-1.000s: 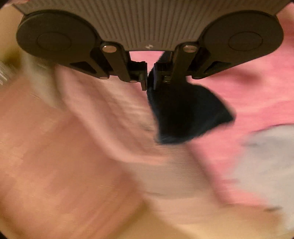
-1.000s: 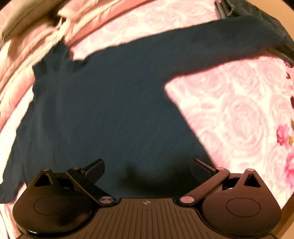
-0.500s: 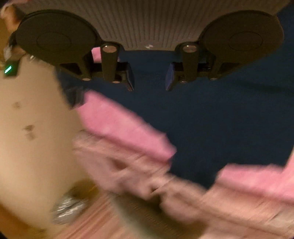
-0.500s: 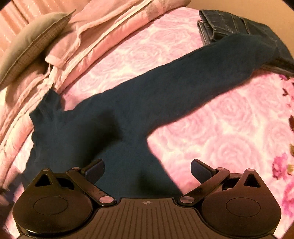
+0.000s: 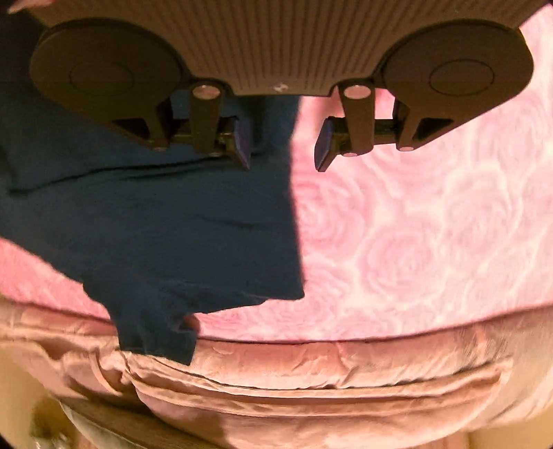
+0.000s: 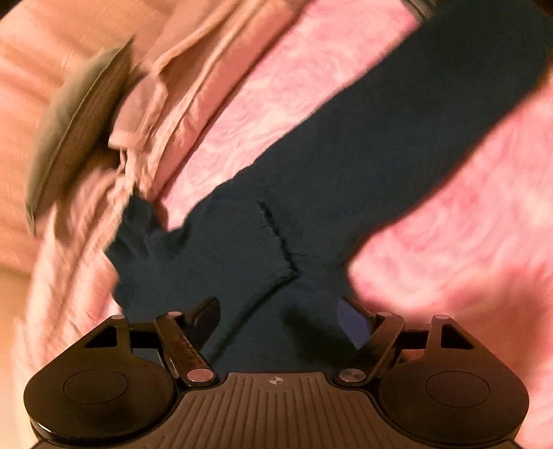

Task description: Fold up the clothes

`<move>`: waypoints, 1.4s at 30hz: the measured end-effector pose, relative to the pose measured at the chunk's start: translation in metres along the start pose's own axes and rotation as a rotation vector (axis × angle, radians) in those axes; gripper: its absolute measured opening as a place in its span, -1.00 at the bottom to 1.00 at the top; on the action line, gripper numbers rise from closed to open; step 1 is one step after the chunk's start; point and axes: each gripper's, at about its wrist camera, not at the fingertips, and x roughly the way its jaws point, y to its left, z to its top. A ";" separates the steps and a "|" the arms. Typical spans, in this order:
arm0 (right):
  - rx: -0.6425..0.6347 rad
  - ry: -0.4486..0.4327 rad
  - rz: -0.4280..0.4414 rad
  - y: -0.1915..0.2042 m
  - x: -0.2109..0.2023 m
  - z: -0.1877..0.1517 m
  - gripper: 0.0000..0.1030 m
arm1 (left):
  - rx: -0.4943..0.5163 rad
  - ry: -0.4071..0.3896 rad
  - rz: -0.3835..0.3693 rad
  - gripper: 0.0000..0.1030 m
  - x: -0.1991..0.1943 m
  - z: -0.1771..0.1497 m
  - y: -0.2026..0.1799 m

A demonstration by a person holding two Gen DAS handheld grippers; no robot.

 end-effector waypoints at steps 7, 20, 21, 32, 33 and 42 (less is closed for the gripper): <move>0.142 0.006 0.057 -0.013 0.031 0.011 0.18 | 0.216 0.021 -0.020 -0.35 0.029 0.000 -0.028; -0.021 -0.017 0.008 0.005 0.038 0.005 -0.90 | 0.121 0.031 -0.043 -0.83 0.021 -0.009 0.006; -0.053 -0.017 -0.024 0.006 0.039 0.001 -0.89 | 0.128 0.052 -0.035 -0.82 0.024 -0.011 0.006; -0.296 -0.094 -0.095 0.013 0.018 -0.002 0.16 | -0.080 -0.024 -0.137 -0.77 -0.009 0.017 -0.004; -0.276 -0.064 -0.100 0.006 0.025 0.001 0.16 | -0.098 0.001 -0.131 -0.75 0.002 0.019 -0.007; 0.078 -0.202 -0.052 -0.106 -0.039 0.062 0.16 | -0.285 0.083 -0.143 -0.74 0.018 0.031 -0.036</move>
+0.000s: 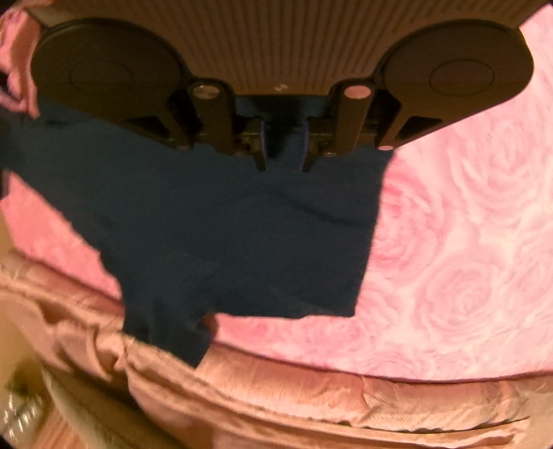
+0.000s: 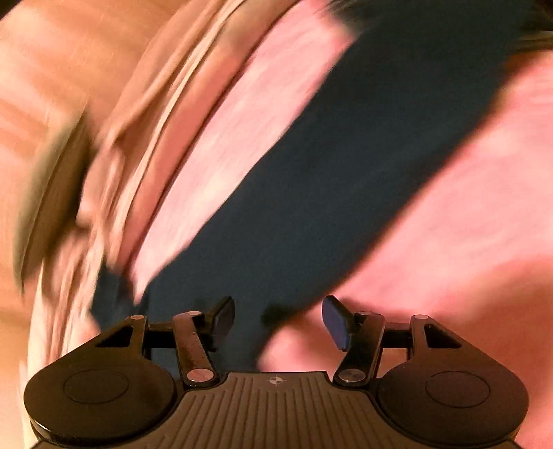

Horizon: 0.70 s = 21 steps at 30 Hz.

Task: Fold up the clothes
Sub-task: 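Grasp the other sweater sleeve with the right gripper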

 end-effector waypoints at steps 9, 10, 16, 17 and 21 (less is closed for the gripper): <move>0.601 -0.438 0.196 -0.173 -0.073 0.074 0.15 | -0.021 0.056 -0.039 -0.72 -0.004 -0.009 -0.030; 0.629 -0.477 0.231 -0.181 -0.079 0.078 0.15 | -0.017 0.060 -0.041 -0.72 -0.003 -0.009 -0.033; 0.552 -0.510 0.265 -0.180 -0.082 0.107 0.15 | -0.031 0.066 -0.066 -0.71 0.005 -0.005 -0.050; 0.540 -0.501 0.254 -0.178 -0.078 0.111 0.15 | -0.041 0.070 -0.067 -0.71 0.006 -0.004 -0.051; 0.451 -0.461 0.187 -0.162 -0.076 0.121 -0.72 | -0.055 0.066 -0.067 -0.71 0.003 -0.002 -0.049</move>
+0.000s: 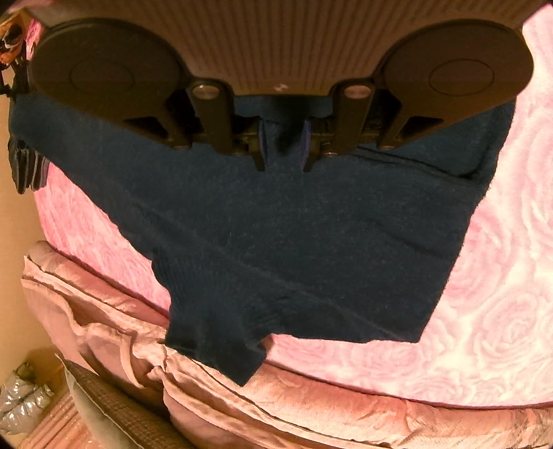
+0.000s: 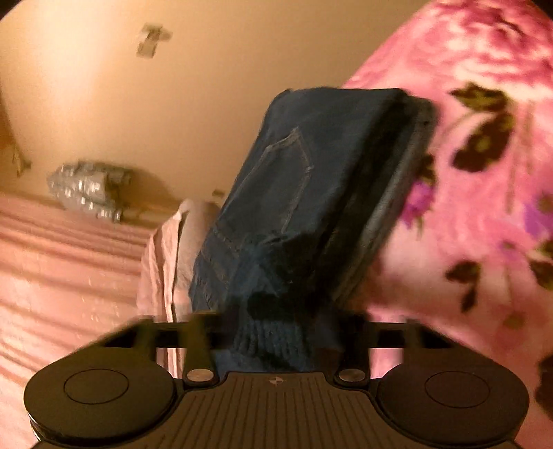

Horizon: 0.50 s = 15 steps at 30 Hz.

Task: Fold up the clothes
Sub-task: 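Grasp the other sweater sleeve with the right gripper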

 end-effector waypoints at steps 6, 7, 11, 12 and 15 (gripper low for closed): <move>-0.480 -0.008 -0.206 0.079 -0.014 -0.036 -0.84 | -0.042 -0.023 -0.013 -0.71 -0.018 -0.002 0.016; -0.572 -0.011 -0.210 0.097 -0.015 -0.052 -0.84 | -0.058 -0.026 -0.016 -0.71 -0.022 -0.004 0.021; -0.825 0.044 -0.086 0.175 -0.003 -0.133 -0.84 | -0.136 -0.042 -0.027 -0.71 -0.039 -0.009 0.046; -0.872 0.077 -0.041 0.193 0.001 -0.161 -0.84 | -0.161 -0.048 -0.031 -0.71 -0.044 -0.010 0.053; -1.015 0.196 0.132 0.232 -0.012 -0.258 -0.83 | -0.226 -0.073 -0.032 -0.71 -0.062 -0.014 0.078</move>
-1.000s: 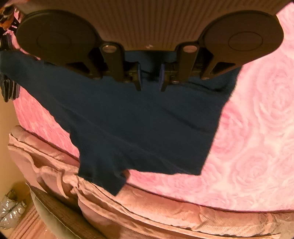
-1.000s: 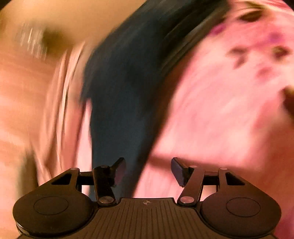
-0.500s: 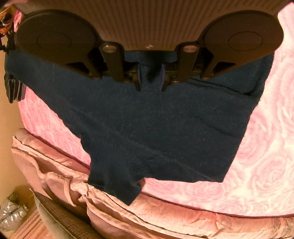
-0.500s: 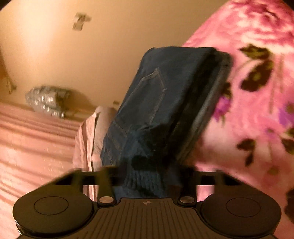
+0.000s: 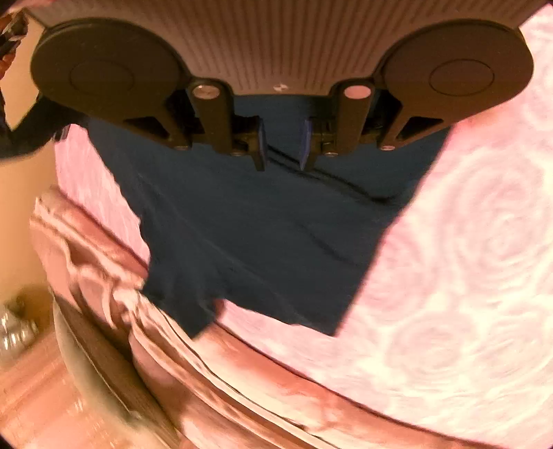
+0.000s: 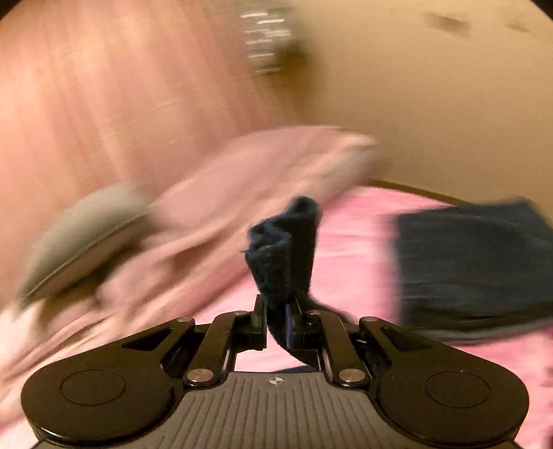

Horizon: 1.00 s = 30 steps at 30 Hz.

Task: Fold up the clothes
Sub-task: 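Grasp the other sweater sleeve with the right gripper, then fold the held sleeve across the sweater body and open the right gripper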

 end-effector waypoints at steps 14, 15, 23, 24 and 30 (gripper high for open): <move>-0.503 0.472 0.198 0.181 -0.009 -0.189 0.87 | -0.085 -0.013 -0.014 -0.45 -0.018 0.015 0.050; -0.513 0.483 0.139 0.165 -0.002 -0.190 0.87 | -0.079 -0.009 -0.023 -0.43 -0.013 0.017 0.046; -0.630 0.460 -0.167 0.063 0.032 -0.181 0.87 | -0.170 0.012 -0.054 -0.15 0.044 0.037 0.030; -0.628 0.458 -0.174 0.057 0.032 -0.180 0.87 | -0.187 0.017 -0.047 -0.15 0.051 0.038 0.030; -0.684 0.425 -0.169 0.041 0.030 -0.179 0.87 | 0.006 -0.067 -0.078 -0.90 0.049 0.051 0.000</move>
